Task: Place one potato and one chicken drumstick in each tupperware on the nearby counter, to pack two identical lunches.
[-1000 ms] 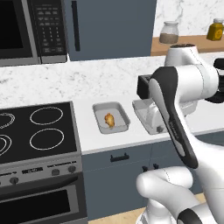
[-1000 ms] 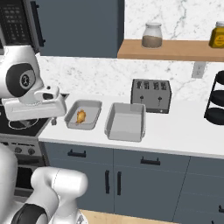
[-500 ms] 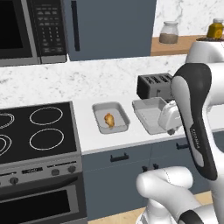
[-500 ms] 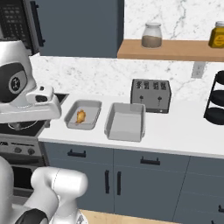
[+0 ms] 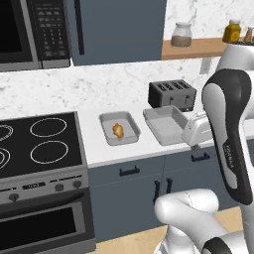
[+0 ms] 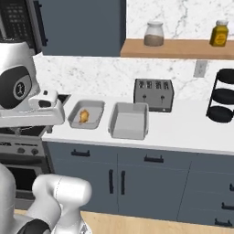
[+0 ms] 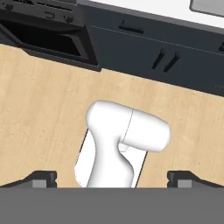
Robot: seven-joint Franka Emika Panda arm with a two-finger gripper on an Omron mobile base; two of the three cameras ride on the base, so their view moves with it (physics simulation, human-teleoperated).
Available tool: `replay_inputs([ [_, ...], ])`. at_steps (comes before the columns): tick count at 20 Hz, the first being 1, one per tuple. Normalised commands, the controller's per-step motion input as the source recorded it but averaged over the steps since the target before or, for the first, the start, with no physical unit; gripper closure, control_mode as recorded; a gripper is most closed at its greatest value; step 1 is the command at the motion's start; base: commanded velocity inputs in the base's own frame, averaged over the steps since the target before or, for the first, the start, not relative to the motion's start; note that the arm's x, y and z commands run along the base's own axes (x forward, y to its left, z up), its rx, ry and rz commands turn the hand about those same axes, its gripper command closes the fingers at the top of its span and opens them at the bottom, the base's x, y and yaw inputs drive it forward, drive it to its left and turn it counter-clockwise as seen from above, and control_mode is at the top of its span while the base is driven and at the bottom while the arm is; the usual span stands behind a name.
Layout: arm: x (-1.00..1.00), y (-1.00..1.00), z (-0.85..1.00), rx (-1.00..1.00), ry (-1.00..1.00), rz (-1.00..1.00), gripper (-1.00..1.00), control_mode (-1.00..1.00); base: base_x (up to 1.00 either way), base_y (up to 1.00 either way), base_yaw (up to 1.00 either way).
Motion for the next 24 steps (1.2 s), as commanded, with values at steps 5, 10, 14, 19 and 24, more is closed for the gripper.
replay_inputs([
  [5,0.0,0.0,0.0,0.0,0.0,0.0,-1.0,1.0,-0.31,-0.38,0.0],
  [10,0.0,0.0,0.0,0.0,0.0,0.0,-1.0,1.0,0.0,-1.0,0.0],
  [14,0.0,0.0,0.0,0.0,0.0,0.0,-1.0,1.0,-0.08,-1.0,0.01],
  [19,0.0,0.0,0.0,0.0,0.0,0.0,-1.0,1.0,-0.13,-1.0,0.04],
  [24,0.0,0.0,0.0,0.0,0.0,0.0,-1.0,1.0,-0.04,-1.0,0.04],
])
